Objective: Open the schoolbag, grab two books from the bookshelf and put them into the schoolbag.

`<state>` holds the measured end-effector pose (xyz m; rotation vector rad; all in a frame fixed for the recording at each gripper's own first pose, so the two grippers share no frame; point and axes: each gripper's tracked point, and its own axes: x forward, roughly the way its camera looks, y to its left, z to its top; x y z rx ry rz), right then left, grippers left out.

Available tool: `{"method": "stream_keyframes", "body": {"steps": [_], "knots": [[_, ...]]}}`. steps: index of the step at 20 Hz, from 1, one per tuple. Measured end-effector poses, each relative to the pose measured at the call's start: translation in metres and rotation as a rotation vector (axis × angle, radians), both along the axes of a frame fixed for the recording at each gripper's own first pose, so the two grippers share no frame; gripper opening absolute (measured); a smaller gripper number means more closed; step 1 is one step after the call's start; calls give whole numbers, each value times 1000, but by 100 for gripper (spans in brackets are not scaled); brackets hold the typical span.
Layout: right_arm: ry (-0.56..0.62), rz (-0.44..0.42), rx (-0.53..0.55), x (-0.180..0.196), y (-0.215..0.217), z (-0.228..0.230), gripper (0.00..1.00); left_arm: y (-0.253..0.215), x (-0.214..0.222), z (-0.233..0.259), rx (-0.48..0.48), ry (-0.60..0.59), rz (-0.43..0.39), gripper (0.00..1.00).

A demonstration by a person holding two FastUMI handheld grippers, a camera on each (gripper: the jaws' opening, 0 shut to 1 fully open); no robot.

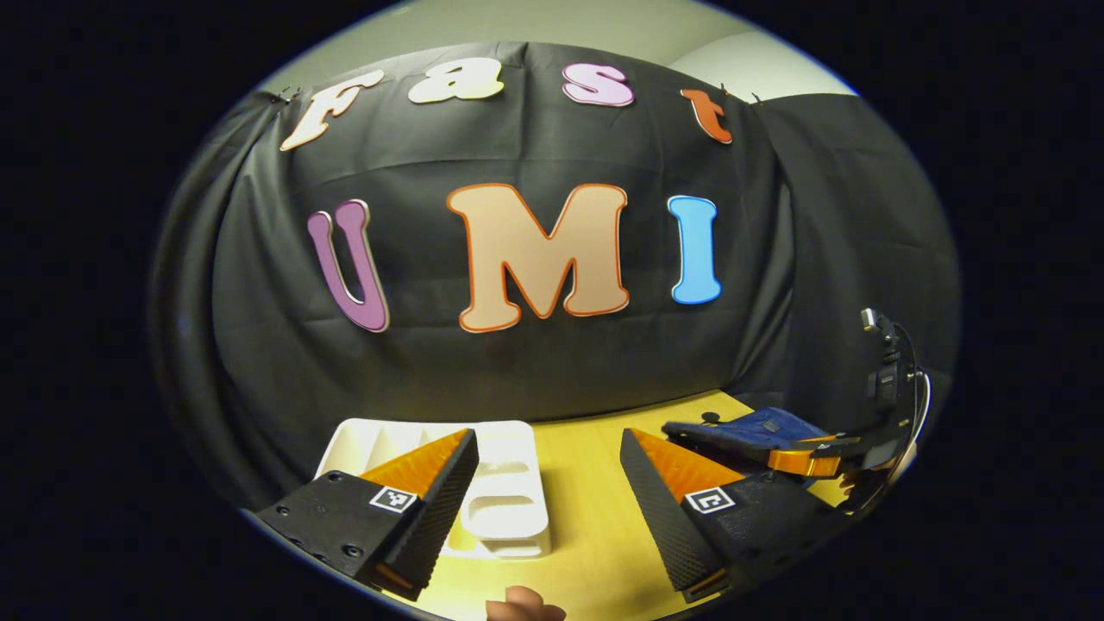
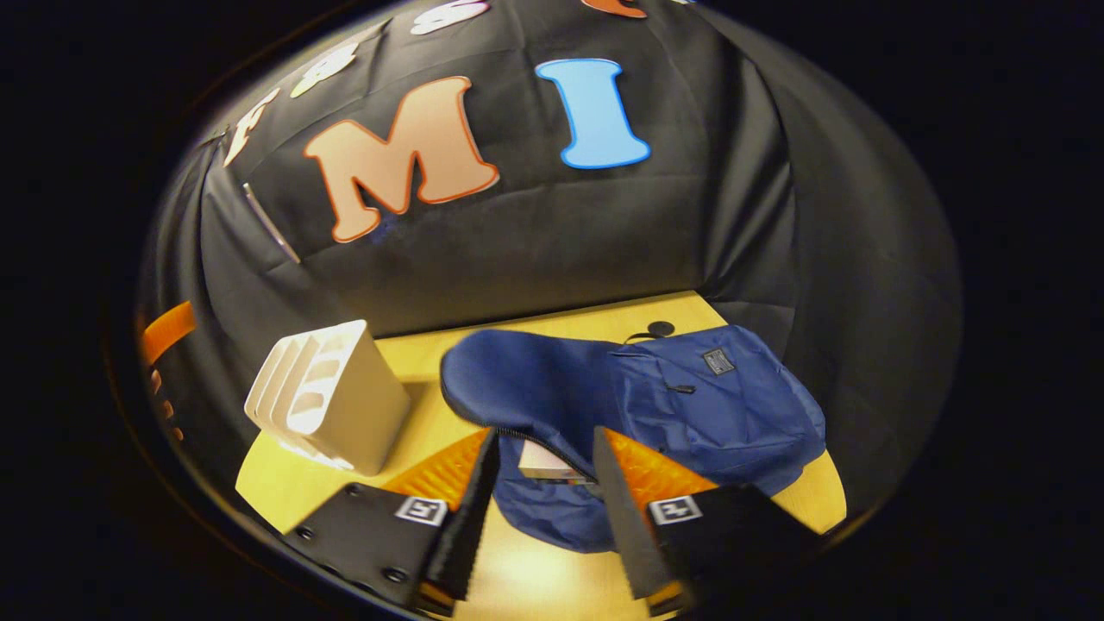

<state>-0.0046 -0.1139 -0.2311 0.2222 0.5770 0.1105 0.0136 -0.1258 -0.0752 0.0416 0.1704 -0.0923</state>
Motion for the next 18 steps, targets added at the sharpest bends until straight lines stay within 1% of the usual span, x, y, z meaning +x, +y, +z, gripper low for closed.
{"method": "stream_keyframes", "body": {"steps": [1,3,4,6,7,8,9,10,11,12,13,14,15,17,18], "knots": [[-16,3,-8,-5,8,8,79,9,-4,4,5,-7,5,96],[-33,15,-10,-19,25,26,89,19,-15,6,7,-2,13,96],[-50,14,-19,-27,32,36,96,25,-19,7,3,1,15,96],[-98,13,-34,-36,42,60,100,38,-26,15,-6,-12,39,96],[-135,13,-39,-39,46,76,96,42,-30,21,-15,-24,41,96],[-174,13,-46,-42,50,94,99,44,-32,25,-16,-28,42,96],[-212,13,-56,-42,52,112,96,47,-34,30,-16,-34,43,95],[-251,11,-61,-41,52,130,96,48,-35,34,-14,-41,42,96],[-279,16,-63,-41,55,146,100,50,-38,40,-14,-46,40,96],[-307,21,-58,-43,56,160,99,51,-40,45,-19,-52,39,96],[-339,21,-52,-45,56,175,95,52,-44,51,-25,-60,39,96],[-378,15,-45,-47,54,193,95,51,-45,58,-31,-72,33,96],[-413,3,-44,-48,52,210,100,50,-46,65,-32,-80,31,96],[-485,-40,-60,-50,41,239,95,48,-46,74,-34,-94,28,96],[-522,-55,-64,-51,38,257,96,48,-46,78,-33,-100,27,96]]}}
